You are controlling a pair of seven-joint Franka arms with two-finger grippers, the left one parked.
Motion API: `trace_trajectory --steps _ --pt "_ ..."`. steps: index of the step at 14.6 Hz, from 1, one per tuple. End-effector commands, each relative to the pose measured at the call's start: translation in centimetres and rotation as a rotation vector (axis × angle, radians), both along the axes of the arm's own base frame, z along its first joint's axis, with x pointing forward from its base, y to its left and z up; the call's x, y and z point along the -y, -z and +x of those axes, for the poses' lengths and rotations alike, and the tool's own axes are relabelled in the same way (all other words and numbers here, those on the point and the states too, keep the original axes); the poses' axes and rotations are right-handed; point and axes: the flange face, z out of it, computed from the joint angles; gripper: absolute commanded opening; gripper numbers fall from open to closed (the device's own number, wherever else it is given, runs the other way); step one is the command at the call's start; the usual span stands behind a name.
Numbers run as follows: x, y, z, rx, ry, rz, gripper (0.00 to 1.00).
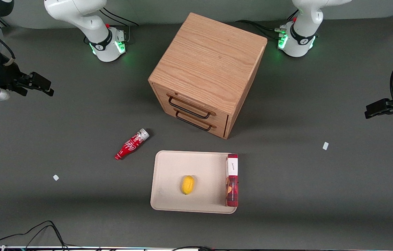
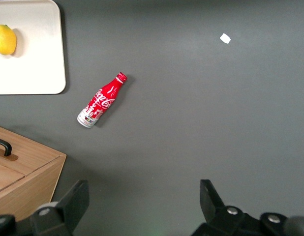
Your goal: Place coke bottle on tray
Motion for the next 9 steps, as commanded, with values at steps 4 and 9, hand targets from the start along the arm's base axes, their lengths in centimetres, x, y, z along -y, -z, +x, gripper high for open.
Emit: trace_trajectory --steps 4,9 --pt "0.3 0.4 0.9 -0.034 -0.01 -0.034 1.0" --pt "-2.1 4.9 3.5 -0.079 0.072 -0.034 1.0"
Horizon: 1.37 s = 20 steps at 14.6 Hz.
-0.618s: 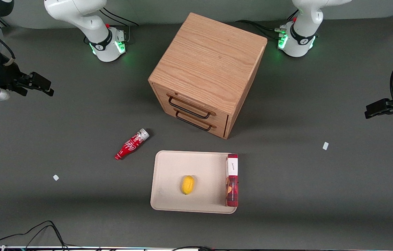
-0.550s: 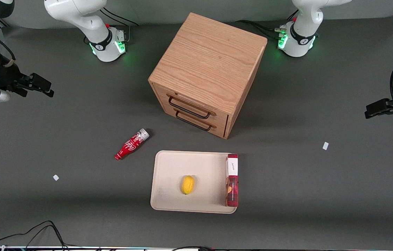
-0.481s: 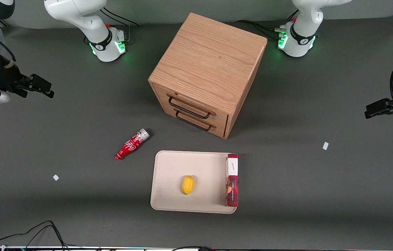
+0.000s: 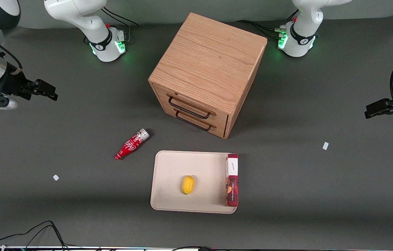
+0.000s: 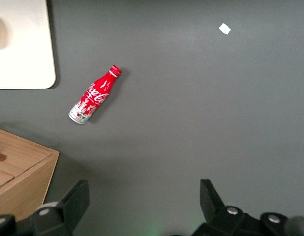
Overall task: Place coke bottle on tray
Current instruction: 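Move the open right gripper down over the red Coca-Cola bottle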
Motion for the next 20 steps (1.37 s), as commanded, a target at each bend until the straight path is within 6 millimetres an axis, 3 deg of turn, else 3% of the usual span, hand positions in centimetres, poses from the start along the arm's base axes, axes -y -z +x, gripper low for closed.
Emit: trace_trajectory --steps 1,5,7,10,15,20 --pt "-2.4 3.2 2.7 -0.013 0.09 -0.006 1.0" --pt "-7.8 8.8 4.8 -0.036 0.252 -0.057 1.0" --pt "-11.6 12.3 5.4 -0.046 0.304 -0.074 1.0" --pt "-14.5 18.1 6.5 -0.028 0.402 -0.086 1.0" --pt "-16.1 27.5 6.1 0.014 0.523 -0.08 1.0" --pt "-16.0 33.5 5.3 0.047 0.584 -0.072 1.0"
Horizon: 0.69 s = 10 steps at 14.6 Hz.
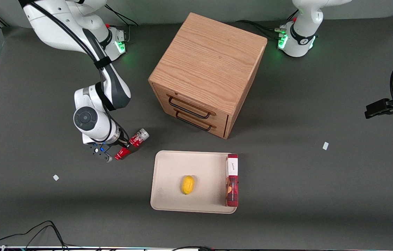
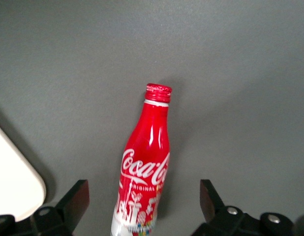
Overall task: Place coke bottle on tray
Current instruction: 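Close the right gripper around the bottle's body below the neck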
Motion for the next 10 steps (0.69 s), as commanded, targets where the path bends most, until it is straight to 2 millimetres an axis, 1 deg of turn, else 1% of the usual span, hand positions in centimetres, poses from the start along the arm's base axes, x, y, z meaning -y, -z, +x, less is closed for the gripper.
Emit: trace_trajectory --steps 1,5,7,9,10 --pt "0.1 2.2 -0.9 0.022 0.042 0.02 1.0" --pt "0.4 5.2 -2.0 0.05 0.039 0.024 1.0" --pt "0.4 6.0 -2.2 0.064 0.037 0.029 1.0" --pt "0.3 6.4 -2.2 0.07 0.035 0.035 1.0" --pt "0.3 6.5 -2.2 0.074 0.033 0.036 0.98"
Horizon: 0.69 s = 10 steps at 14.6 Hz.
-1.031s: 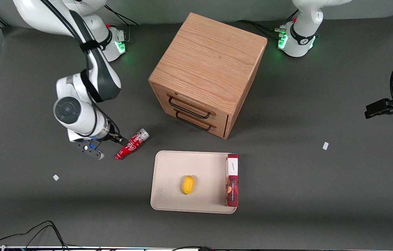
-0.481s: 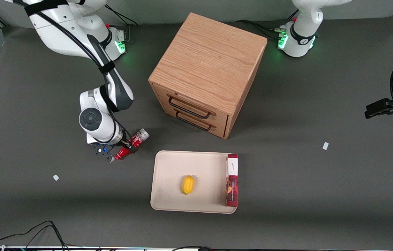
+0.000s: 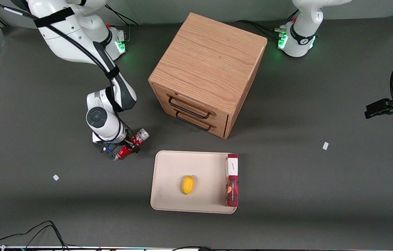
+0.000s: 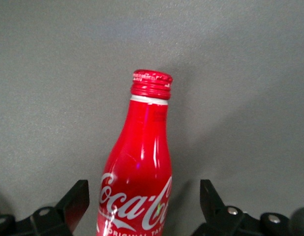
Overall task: Place coke bottle on tray
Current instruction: 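Close the right gripper around the bottle's body below the neck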
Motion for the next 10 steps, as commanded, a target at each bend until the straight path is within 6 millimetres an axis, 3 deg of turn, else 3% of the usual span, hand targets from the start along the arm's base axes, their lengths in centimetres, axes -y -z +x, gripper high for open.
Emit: trace_trajectory --steps 1,7,10 --pt "-0.2 0.4 -0.1 0.015 0.021 0.02 0.94" --pt "-0.6 -0.2 0.0 0.025 0.014 0.028 0.23" --pt "-1.0 -2.5 0.6 0.05 -0.027 0.038 0.09"
